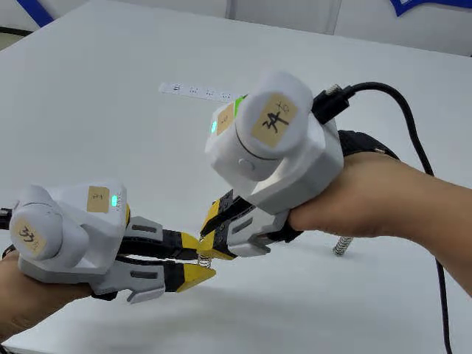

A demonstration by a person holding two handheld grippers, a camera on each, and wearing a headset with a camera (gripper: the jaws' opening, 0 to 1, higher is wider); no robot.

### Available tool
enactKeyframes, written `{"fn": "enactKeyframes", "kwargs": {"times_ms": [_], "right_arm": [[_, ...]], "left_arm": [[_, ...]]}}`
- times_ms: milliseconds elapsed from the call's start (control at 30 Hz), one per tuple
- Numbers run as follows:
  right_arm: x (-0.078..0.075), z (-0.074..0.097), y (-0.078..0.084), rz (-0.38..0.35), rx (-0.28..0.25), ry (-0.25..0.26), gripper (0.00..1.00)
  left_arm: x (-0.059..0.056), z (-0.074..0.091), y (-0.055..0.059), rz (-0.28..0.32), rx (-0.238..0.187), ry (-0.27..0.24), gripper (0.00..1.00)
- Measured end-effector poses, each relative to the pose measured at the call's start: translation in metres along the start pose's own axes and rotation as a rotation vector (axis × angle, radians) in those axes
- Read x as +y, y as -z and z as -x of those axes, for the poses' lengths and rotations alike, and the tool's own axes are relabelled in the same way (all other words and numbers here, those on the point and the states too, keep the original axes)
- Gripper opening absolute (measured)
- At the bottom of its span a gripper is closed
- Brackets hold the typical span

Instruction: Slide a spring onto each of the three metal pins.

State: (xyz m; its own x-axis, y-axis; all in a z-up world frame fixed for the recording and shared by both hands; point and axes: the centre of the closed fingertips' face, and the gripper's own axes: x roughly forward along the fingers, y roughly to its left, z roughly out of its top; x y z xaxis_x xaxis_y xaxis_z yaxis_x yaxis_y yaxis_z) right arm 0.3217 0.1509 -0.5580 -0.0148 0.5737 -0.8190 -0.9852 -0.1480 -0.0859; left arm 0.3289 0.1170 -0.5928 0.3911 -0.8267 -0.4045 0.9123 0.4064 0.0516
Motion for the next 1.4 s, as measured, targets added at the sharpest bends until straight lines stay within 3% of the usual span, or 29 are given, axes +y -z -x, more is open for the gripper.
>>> {"fn": "enactKeyframes", "kwargs": {"times_ms": [433, 900, 1200, 1400], "right_arm": [[-0.014, 0.007, 0.009, -0.002, 0.032, 0.025, 0.11], [-0.049, 0.025, 0.007, -0.007, 0.035, 0.093, 0.11], [-0.074, 0.02, 0.008, -0.023, 0.038, 0.139, 0.11], [-0.083, 0.013, 0.002, -0.027, 0.026, 0.146, 0.11]], "left_arm": [[0.004, 0.003, 0.001, 0.059, -0.014, -0.027, 0.29], [0.017, 0.019, 0.013, 0.138, -0.019, -0.107, 0.47], [0.019, 0.025, 0.018, 0.169, -0.029, -0.136, 0.51], [0.019, 0.027, 0.022, 0.182, -0.026, -0.144, 0.52]]}}
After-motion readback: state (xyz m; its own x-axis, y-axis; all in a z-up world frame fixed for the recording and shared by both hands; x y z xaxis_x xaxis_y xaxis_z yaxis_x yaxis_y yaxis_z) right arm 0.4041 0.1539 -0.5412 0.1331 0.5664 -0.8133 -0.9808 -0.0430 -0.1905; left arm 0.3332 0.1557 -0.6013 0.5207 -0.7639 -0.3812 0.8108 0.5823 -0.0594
